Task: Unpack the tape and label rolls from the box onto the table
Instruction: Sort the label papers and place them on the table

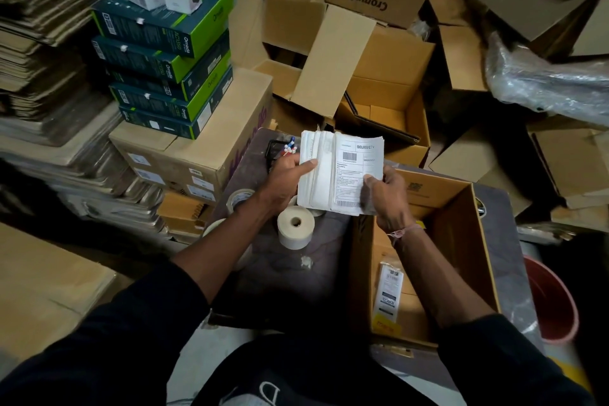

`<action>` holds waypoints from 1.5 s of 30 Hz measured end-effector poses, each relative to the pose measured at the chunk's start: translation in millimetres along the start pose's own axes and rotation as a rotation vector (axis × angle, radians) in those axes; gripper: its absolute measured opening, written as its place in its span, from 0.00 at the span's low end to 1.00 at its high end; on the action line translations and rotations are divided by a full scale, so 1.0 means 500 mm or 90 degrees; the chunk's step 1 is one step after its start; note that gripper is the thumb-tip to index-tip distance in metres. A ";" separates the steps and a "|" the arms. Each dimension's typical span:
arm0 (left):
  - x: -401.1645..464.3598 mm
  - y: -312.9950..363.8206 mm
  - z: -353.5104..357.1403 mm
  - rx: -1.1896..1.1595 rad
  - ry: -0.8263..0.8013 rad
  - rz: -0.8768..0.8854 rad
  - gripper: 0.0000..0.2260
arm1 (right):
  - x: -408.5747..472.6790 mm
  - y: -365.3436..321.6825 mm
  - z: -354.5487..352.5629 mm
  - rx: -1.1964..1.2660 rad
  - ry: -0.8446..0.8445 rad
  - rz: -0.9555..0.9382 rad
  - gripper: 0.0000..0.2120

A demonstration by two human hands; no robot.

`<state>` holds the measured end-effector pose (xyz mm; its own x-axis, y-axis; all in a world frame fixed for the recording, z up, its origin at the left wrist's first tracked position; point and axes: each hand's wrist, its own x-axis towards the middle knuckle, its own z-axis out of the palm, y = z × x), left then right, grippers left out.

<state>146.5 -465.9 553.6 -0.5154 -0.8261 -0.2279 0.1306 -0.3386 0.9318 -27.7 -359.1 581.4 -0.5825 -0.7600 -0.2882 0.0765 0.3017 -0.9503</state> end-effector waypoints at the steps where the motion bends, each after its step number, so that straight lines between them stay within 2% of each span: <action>1: -0.003 0.001 -0.001 -0.009 -0.016 0.002 0.13 | 0.002 0.000 0.000 0.020 0.004 0.012 0.13; 5: -0.009 0.007 0.002 -0.042 -0.052 0.003 0.16 | 0.001 -0.002 0.000 0.053 0.006 0.025 0.15; 9: -0.015 0.012 0.007 -0.030 -0.068 -0.007 0.16 | -0.016 -0.010 0.020 -0.118 0.029 -0.067 0.14; 12: -0.015 0.011 0.006 0.064 -0.071 0.034 0.16 | -0.025 -0.005 0.061 -0.193 0.019 -0.149 0.13; 17: -0.013 0.008 -0.025 0.120 -0.038 0.075 0.15 | -0.015 0.022 0.105 -0.096 0.018 -0.089 0.13; 20: -0.017 0.007 -0.052 0.125 -0.006 0.082 0.13 | -0.024 0.028 0.111 -0.090 0.097 -0.147 0.09; 23: -0.023 0.002 -0.080 0.089 0.003 0.067 0.18 | -0.025 0.027 0.115 -0.040 0.136 -0.140 0.08; 27: -0.033 -0.005 -0.109 0.043 0.016 0.054 0.16 | -0.022 0.022 0.121 -0.044 0.124 -0.136 0.07; 32: -0.035 -0.004 -0.135 0.064 0.046 0.060 0.17 | -0.012 0.022 0.127 -0.045 0.143 -0.110 0.09; 36: -0.036 0.006 -0.142 0.045 0.046 0.058 0.13 | -0.029 0.008 0.148 -0.183 0.152 -0.203 0.05; 40: -0.035 0.010 -0.142 0.069 0.017 0.050 0.16 | -0.047 0.011 0.179 -0.340 0.148 -0.307 0.07; 45: -0.036 0.002 -0.156 0.121 -0.007 0.048 0.18 | -0.052 0.029 0.199 -0.303 0.133 -0.223 0.11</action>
<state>222.2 -486.4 536.5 -0.5199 -0.8405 -0.1529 0.0074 -0.1834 0.9830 69.2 -392.4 563.6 -0.6572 -0.7462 0.1059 -0.4886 0.3149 -0.8137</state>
